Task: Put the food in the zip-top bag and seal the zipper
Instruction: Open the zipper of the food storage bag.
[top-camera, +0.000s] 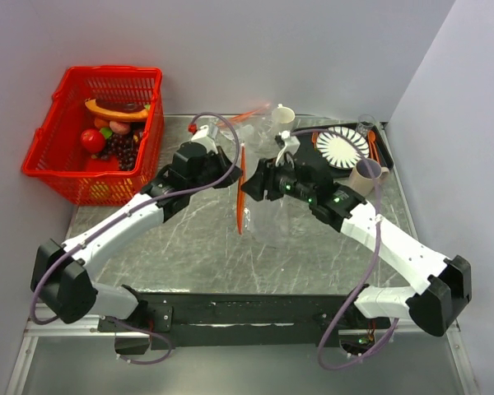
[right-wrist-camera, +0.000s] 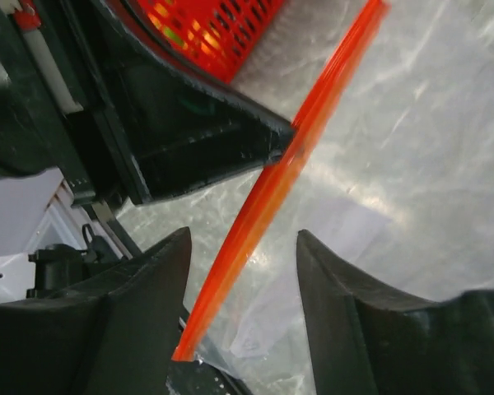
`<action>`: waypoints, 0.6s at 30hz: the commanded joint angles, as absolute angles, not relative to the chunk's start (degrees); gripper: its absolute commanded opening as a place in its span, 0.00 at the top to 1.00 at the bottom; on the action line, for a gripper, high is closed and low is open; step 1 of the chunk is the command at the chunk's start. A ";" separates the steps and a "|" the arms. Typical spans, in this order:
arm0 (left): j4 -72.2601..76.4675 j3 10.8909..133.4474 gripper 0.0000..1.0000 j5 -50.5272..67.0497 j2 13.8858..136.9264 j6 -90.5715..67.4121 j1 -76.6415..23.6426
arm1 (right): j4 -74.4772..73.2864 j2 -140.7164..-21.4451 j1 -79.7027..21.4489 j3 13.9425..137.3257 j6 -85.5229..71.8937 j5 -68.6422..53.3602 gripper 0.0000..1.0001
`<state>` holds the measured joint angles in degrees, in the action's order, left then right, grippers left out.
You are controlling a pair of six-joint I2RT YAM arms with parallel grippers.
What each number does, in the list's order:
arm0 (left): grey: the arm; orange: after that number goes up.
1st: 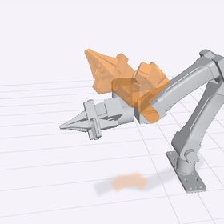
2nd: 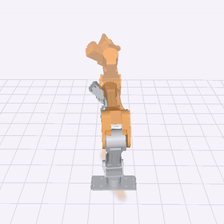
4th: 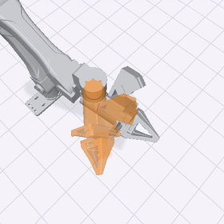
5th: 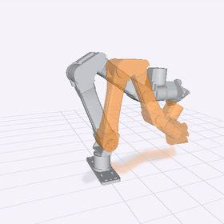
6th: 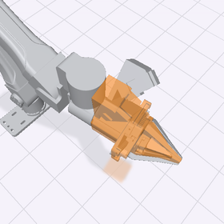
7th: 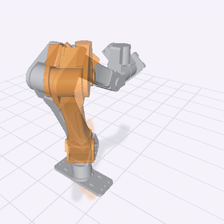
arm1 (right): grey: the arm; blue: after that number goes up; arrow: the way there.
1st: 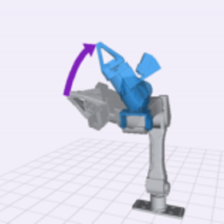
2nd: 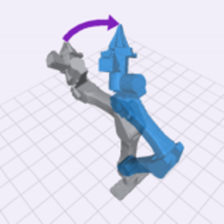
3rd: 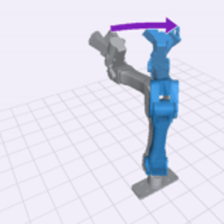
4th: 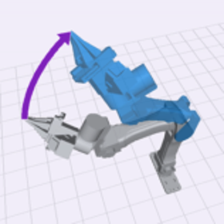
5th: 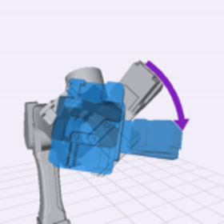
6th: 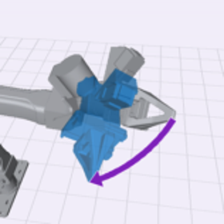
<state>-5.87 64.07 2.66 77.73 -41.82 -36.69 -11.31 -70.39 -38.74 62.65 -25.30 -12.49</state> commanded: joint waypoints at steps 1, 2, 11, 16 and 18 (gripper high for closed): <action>-12.20 70.21 0.99 -3.95 75.41 -37.97 -38.76 | -17.13 -68.91 -39.11 68.46 -21.98 -10.55 0.46; -14.13 71.01 0.99 -5.35 75.50 -37.79 -39.11 | -17.75 -69.25 -39.20 69.25 -21.71 -10.46 0.48; -16.62 73.92 0.99 -4.84 76.12 -38.93 -41.31 | -15.21 -70.13 -39.64 68.64 -23.20 -12.04 0.60; -15.73 72.95 0.99 -4.04 75.94 -39.81 -41.75 | -13.98 -71.63 -39.73 68.29 -24.17 -13.36 0.48; -15.73 72.95 0.99 -3.96 75.94 -39.90 -41.84 | -13.97 -72.24 -39.64 68.38 -24.43 -13.01 0.47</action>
